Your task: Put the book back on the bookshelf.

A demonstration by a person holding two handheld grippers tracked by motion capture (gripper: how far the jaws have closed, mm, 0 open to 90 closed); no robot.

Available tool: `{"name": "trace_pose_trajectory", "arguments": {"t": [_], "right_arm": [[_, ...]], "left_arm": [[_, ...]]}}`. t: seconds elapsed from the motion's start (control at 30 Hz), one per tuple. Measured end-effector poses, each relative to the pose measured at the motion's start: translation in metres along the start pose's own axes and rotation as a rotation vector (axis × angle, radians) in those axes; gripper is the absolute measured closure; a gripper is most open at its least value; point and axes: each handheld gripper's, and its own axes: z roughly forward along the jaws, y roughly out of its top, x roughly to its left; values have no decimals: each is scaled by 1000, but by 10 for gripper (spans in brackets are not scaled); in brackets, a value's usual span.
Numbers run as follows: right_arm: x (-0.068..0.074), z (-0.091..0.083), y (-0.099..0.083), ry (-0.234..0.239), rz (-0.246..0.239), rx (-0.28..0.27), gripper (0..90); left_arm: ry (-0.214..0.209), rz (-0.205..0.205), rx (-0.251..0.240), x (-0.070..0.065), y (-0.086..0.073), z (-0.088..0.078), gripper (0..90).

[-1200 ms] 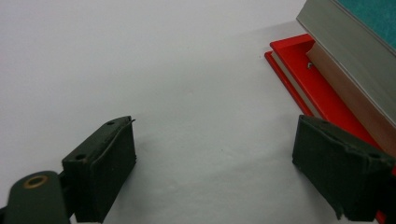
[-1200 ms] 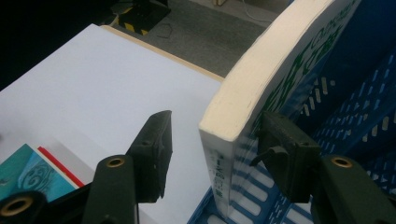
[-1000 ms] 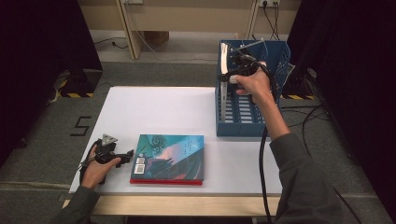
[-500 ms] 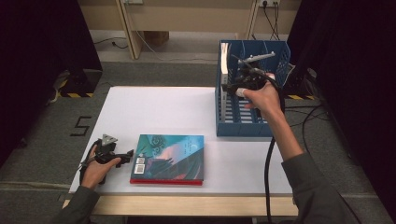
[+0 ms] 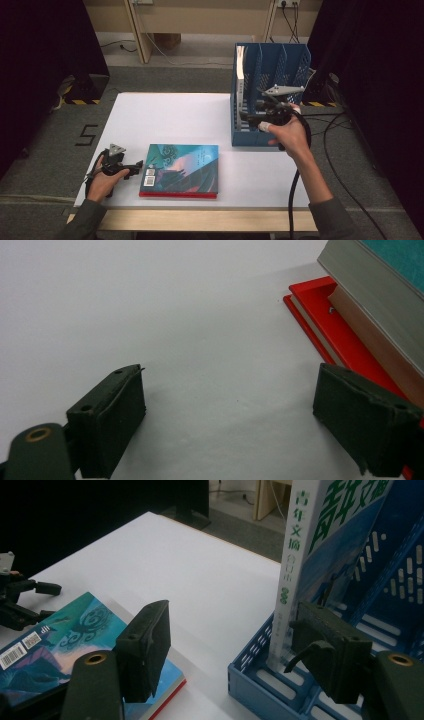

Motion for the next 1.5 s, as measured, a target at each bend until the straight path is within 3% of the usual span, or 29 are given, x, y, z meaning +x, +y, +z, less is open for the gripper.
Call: {"name": "trace_pose_trajectory", "arguments": {"t": [0.33,0.5,0.73,1.5], "right_arm": [[-2,7,-52,69,98,-16,302],[0,8,-68,41,94,-7,302],[6,12,-84,48,107,-5,301],[25,51,-140,127,162,152,297]], "left_arm": [[-3,0,1,0,0,0,121],[-3,-1,4,0,0,0,122],[-8,-2,2,0,0,0,123],[-16,-6,0,1,0,-1,122]]}}
